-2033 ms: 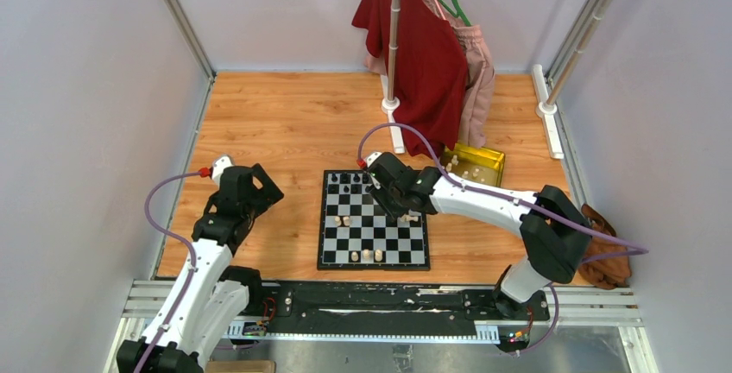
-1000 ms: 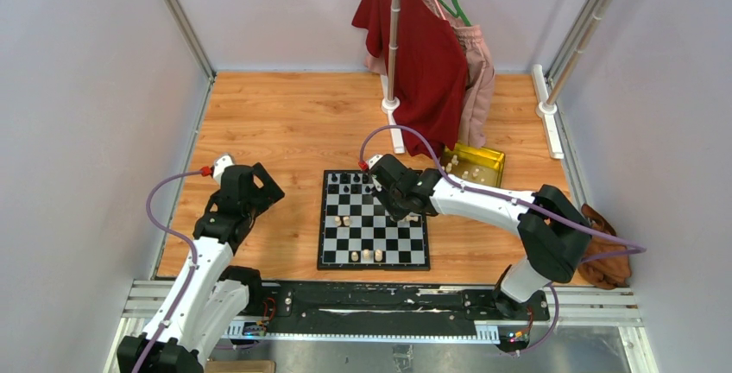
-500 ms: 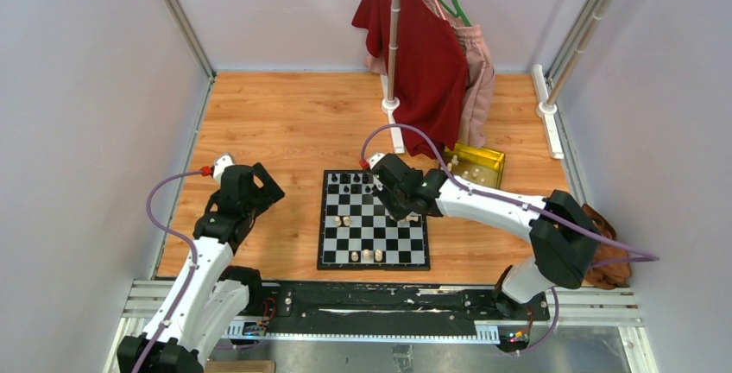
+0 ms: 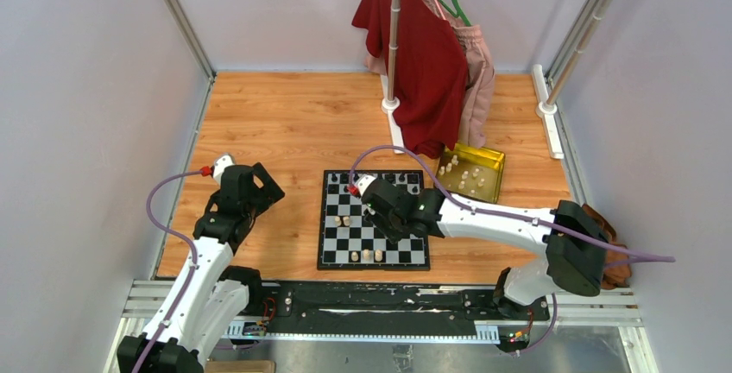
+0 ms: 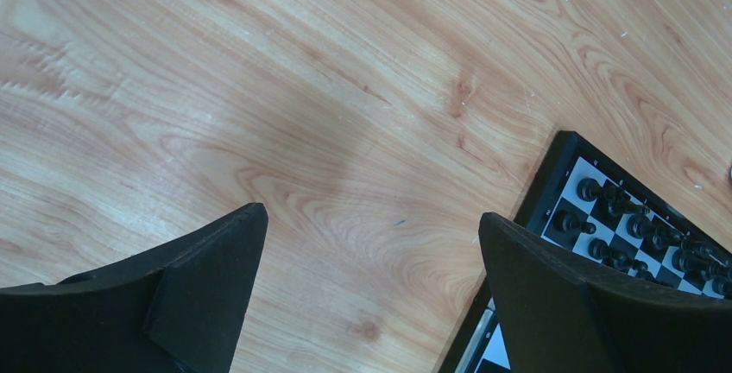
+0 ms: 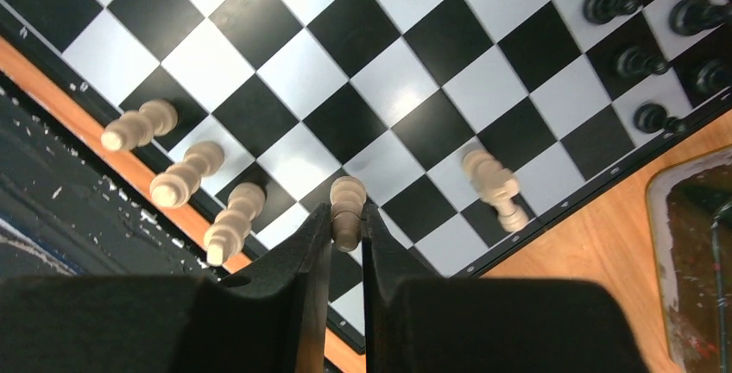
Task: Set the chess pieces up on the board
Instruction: Pick up the chess piece from the chessboard, then place the chess piece on the chessboard.
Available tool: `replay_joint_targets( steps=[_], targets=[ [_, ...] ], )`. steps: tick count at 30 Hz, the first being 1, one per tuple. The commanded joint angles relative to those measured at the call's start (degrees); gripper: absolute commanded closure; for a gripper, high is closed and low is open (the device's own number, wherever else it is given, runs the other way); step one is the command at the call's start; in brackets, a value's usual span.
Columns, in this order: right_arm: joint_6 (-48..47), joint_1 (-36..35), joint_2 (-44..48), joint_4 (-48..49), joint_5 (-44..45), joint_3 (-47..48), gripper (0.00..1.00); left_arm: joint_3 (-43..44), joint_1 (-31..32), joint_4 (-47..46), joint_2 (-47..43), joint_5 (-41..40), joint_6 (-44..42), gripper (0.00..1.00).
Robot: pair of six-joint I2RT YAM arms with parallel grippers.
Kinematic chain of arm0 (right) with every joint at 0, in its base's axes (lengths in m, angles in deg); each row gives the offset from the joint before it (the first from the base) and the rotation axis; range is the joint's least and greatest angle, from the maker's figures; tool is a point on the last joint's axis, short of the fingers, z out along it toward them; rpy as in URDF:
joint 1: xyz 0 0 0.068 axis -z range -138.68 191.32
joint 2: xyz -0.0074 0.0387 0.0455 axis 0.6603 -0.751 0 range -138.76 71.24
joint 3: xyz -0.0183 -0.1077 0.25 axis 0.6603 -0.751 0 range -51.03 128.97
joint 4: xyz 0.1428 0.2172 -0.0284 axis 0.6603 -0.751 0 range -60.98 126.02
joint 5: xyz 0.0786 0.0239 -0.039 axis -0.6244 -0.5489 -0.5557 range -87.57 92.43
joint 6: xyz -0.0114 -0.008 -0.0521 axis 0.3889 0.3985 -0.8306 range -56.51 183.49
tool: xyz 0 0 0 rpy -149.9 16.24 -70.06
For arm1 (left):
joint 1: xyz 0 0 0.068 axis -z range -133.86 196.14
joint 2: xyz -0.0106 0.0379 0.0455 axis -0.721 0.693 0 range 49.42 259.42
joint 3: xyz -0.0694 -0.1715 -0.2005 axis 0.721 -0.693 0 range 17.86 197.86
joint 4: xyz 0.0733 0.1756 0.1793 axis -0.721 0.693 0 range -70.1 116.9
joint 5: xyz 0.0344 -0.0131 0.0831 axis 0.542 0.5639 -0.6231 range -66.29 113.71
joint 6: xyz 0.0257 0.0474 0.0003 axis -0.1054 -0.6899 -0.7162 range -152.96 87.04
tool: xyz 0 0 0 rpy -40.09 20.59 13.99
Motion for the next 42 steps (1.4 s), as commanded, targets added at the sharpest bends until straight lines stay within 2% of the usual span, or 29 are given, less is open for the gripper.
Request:
replay_joint_targets(
  steps=[1,42],
  targets=[
    [2.56,-2.44,2.18,-2.85,2.66,-1.94,0.94,-0.36,-0.61,-0.54,-0.59,0.58,0.36,0.00],
    [8.41,-9.37,2.83,-3.13,2.99,-5.43,0.95,-0.53,-0.61,-0.22,-0.99,1.07,0.75,0.00]
  ],
)
